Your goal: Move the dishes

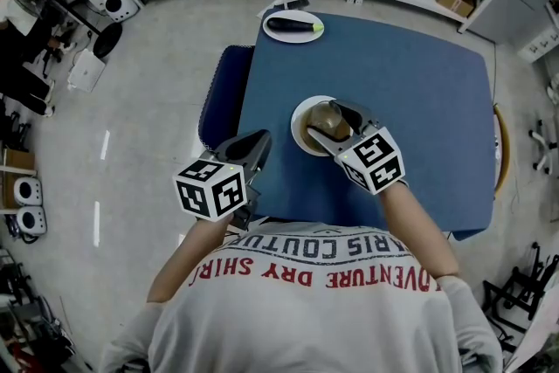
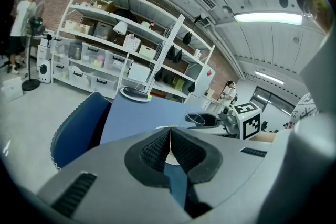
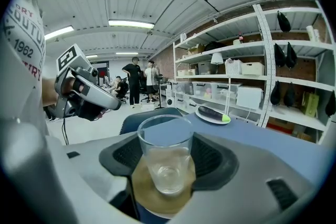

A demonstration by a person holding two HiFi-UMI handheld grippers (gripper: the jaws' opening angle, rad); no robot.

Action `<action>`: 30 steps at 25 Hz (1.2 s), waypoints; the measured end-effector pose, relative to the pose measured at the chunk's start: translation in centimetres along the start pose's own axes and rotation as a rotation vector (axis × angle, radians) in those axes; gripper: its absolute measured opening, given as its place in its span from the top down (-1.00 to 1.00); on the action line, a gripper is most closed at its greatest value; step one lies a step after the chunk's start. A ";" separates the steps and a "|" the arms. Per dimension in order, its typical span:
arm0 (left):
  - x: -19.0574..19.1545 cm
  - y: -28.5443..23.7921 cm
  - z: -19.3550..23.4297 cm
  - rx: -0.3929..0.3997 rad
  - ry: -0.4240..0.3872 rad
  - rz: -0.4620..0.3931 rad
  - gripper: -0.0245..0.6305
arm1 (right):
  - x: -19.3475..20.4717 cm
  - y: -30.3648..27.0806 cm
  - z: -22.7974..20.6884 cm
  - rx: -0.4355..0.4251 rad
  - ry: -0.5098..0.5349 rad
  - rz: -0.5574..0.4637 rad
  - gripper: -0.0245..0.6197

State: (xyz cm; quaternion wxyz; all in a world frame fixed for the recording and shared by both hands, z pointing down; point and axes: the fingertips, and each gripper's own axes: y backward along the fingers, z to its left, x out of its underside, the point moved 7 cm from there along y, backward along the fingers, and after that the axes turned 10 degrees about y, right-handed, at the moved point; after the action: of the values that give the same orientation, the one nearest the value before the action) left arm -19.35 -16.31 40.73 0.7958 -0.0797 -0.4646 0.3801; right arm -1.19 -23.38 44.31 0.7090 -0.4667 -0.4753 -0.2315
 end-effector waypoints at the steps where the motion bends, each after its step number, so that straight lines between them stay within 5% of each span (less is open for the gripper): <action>1: 0.0 0.0 0.0 -0.001 0.000 0.001 0.84 | 0.0 0.0 0.0 -0.001 -0.002 0.001 0.02; 17: -0.1 0.0 -1.1 0.011 -0.021 0.014 0.84 | -1.5 2.1 -0.4 0.020 -0.034 -0.042 0.03; 30: -1.2 -1.3 -3.8 0.079 -0.087 0.025 0.84 | -3.3 7.8 -3.2 0.162 -0.010 -0.069 0.03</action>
State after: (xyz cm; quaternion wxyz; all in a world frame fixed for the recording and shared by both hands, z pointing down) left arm -15.94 -17.18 38.44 0.7727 -0.0371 -0.4823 0.4111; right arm 4.90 -23.03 37.57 0.7336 -0.3922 -0.5120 -0.2143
